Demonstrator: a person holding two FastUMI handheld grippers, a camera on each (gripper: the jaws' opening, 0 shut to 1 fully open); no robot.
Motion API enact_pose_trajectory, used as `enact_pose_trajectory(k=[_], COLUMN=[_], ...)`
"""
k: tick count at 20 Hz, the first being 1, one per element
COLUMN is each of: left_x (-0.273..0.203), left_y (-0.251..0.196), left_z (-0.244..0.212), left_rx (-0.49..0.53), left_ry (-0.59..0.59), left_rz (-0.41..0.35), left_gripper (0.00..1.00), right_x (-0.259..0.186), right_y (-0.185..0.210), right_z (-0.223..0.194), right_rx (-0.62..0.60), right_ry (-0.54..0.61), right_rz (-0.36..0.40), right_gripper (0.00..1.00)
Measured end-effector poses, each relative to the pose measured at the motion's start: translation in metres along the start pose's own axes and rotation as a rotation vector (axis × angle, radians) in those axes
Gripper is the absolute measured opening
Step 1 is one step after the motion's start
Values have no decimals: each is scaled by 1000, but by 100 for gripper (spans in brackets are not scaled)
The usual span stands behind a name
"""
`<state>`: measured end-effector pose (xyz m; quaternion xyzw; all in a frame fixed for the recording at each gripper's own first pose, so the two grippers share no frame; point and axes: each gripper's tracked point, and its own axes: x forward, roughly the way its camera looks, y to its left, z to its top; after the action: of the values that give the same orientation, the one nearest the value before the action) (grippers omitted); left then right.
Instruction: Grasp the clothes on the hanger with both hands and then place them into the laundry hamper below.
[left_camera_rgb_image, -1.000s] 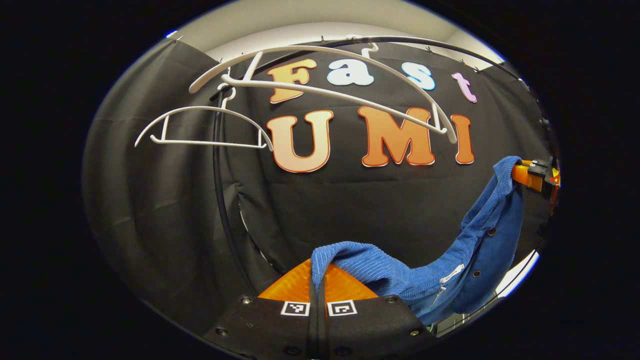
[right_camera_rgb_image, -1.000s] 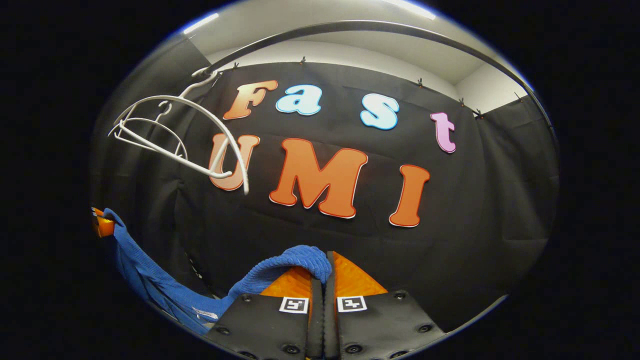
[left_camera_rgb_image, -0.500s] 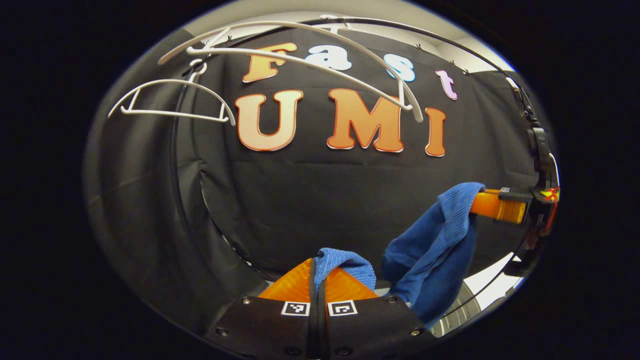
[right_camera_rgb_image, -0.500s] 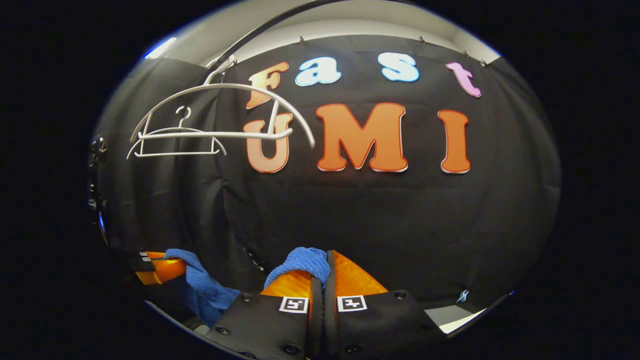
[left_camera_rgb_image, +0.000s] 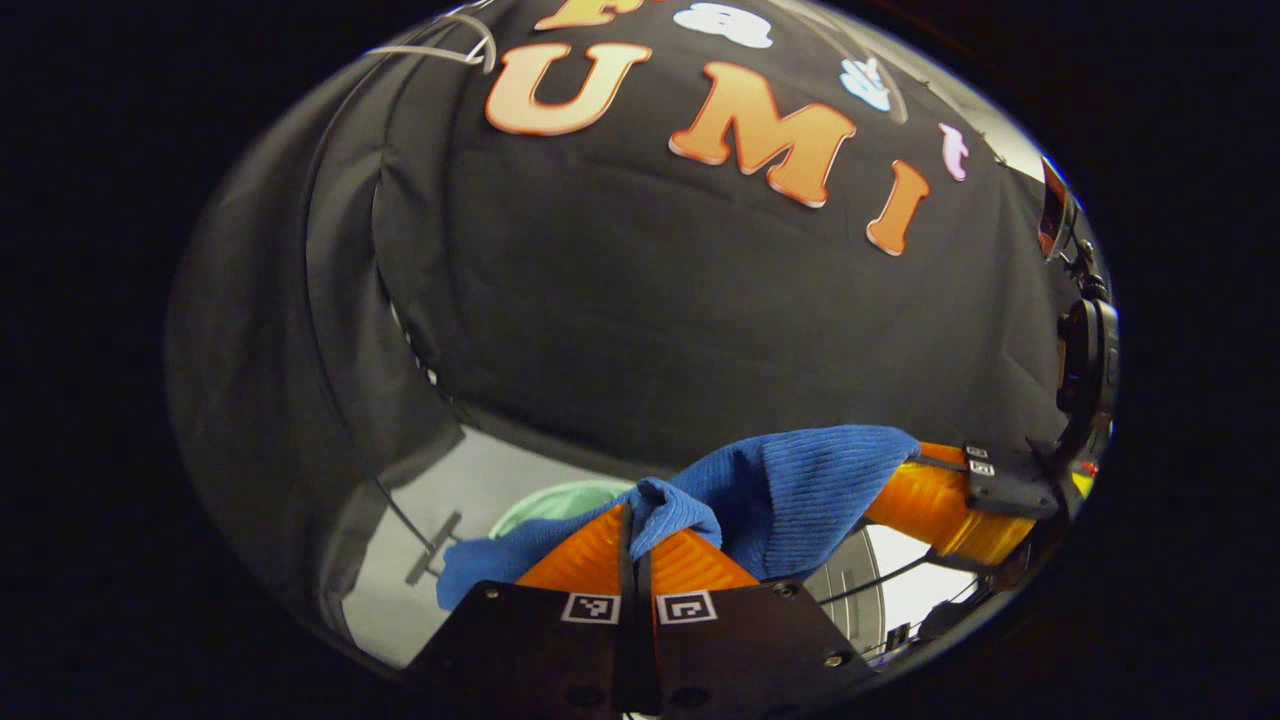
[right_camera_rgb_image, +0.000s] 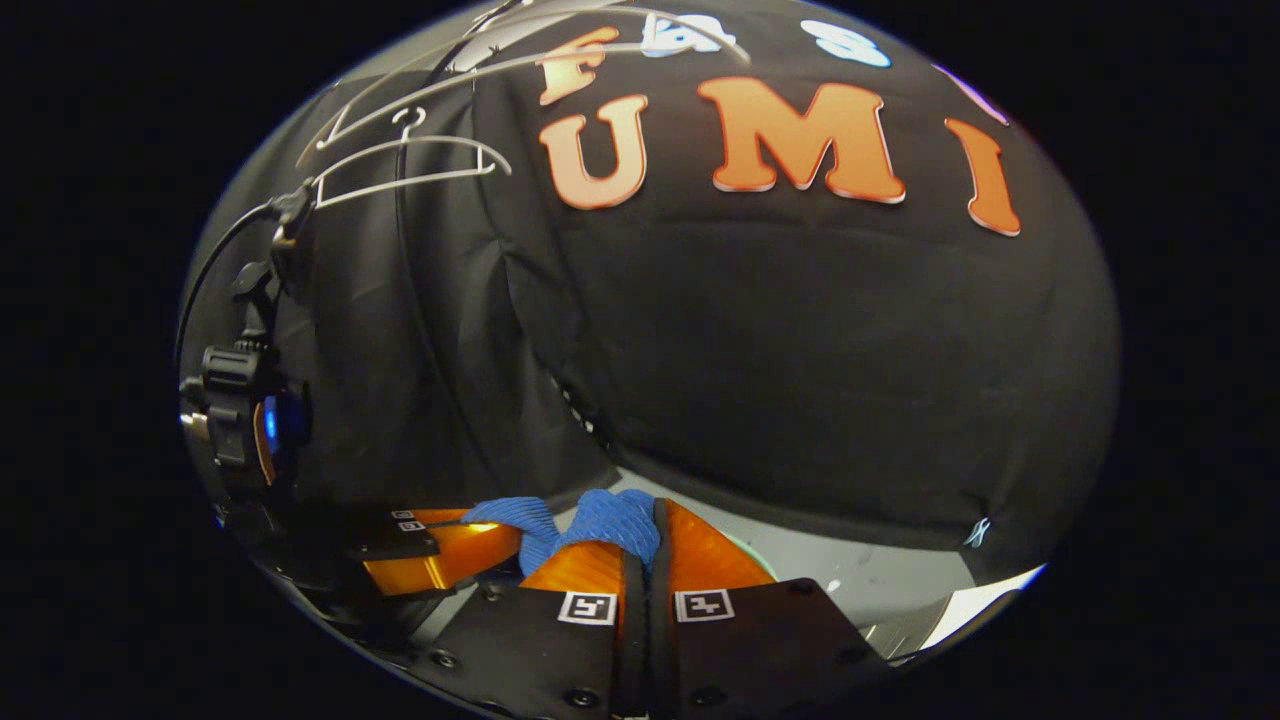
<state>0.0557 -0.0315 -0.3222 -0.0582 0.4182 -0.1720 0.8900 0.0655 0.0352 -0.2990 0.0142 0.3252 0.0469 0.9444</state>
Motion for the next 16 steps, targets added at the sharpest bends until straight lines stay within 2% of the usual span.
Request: enact_pose_trajectory(k=[3,8,12,13,14,16], left_x=[19,43,34,32,29,17], left_y=[4,11,8,9,10,21], left_z=[-29,-92,-110,-119,-127,-136], left_rx=[-28,-33,-115,-125,-129,-116], left_ry=[92,214,296,328,358,400], left_rz=[24,43,64,77,94,155], left_gripper=[2,4,10,13,35,78], right_x=[21,40,48,49,45,37], right_y=[3,-6,-14,-13,-14,-22], right_z=[-48,-105,-136,-144,-153,-169], right_rx=[28,71,89,89,77,43], right_ry=[107,259,339,363,396,444], right_rz=[10,-28,-59,-48,-46,-61], right_gripper=[9,9,11,15,16,47])
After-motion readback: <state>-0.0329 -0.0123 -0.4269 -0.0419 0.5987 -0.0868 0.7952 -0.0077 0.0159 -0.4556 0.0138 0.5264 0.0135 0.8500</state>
